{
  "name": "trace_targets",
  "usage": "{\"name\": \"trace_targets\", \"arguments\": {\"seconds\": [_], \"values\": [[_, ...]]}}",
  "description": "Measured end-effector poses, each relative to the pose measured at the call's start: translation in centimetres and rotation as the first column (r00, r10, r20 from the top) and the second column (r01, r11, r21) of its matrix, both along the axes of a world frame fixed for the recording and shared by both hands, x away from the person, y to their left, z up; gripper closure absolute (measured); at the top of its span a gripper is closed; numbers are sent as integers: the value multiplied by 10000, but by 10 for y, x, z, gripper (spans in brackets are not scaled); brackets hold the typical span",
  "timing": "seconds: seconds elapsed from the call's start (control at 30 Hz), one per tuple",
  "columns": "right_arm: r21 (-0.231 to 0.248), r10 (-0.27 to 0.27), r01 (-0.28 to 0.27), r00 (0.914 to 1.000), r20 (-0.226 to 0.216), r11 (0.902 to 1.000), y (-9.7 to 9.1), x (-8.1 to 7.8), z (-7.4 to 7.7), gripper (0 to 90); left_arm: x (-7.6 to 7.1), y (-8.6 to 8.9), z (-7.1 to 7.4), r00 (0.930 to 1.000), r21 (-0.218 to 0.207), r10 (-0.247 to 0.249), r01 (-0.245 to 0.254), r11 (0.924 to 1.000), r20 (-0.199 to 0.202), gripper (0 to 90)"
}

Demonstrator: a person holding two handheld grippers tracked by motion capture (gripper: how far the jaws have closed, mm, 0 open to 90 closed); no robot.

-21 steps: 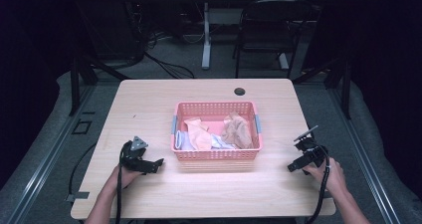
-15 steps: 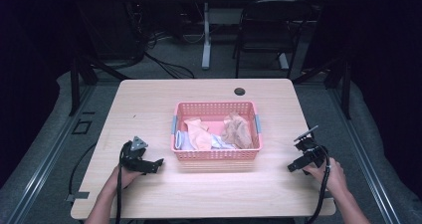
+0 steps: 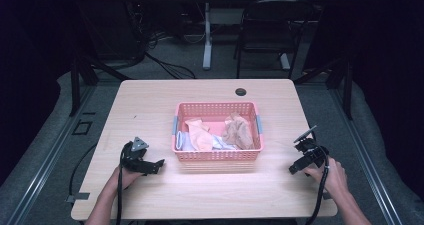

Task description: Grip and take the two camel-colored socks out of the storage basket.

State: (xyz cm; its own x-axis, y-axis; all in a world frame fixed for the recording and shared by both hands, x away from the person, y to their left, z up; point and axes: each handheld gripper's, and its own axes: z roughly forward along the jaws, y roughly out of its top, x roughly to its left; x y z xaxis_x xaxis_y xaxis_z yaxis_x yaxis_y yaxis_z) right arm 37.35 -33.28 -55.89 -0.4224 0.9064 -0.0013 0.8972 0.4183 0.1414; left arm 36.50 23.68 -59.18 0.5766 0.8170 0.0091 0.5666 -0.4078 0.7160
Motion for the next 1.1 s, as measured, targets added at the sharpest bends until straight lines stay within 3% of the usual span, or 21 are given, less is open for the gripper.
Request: {"name": "trace_targets", "arguments": {"seconds": [0.17, 0.27, 0.3, 0.37, 0.5, 0.6, 0.63, 0.8, 1.0, 1.03, 1.1], "values": [[-180, 145, -144, 9999, 65, 9997, 0, 0, 5, 0, 0, 0, 0, 10000, -17, 17, -17, 10000, -7, 19], [-6, 121, -120, 9996, 266, 9999, -2, 0, 10, 0, 0, 0, 0, 10000, -8, 8, -8, 10000, -7, 19], [372, -225, 203, 9980, 592, 9991, -1, -2, 10, 0, 0, 0, 0, 10000, -3, 2, -2, 10000, -11, 19], [302, -3, -15, 9983, 585, 9995, -2, -3, 19, 0, 0, 0, 0, 10000, -6, 7, -7, 10000, -9, 19], [271, 37, -57, 9974, 719, 9996, -1, -2, 24, 0, 0, 0, 0, 10000, 13, -20, 20, 10000, -1, 19], [591, -86, 30, 9954, 955, 9982, 1, 0, 27, 0, 0, 0, 0, 10000, 25, -29, 29, 10000, 0, 19], [441, 111, -152, 9957, 920, 9989, 2, 1, 33, 0, 0, 0, 0, 10000, 19, -26, 26, 10000, 3, 19], [626, 212, -285, 9933, 1138, 9976, 5, 0, 41, 0, 0, 0, 0, 10000, 18, -27, 27, 10000, 1, 19], [1176, 219, -424, 9851, 1706, 9922, 12, 1, 61, 0, 0, 0, 0, 10000, 15, -24, 24, 10000, 2, 19], [1497, 184, -465, 9828, 1838, 9876, 15, 3, 68, 0, 0, 0, 0, 10000, 13, -23, 23, 10000, 5, 19], [1446, 322, -601, 9817, 1876, 9877, 18, 4, 75, 0, 0, 0, 0, 10000, 11, -17, 17, 10000, 6, 19]]}}
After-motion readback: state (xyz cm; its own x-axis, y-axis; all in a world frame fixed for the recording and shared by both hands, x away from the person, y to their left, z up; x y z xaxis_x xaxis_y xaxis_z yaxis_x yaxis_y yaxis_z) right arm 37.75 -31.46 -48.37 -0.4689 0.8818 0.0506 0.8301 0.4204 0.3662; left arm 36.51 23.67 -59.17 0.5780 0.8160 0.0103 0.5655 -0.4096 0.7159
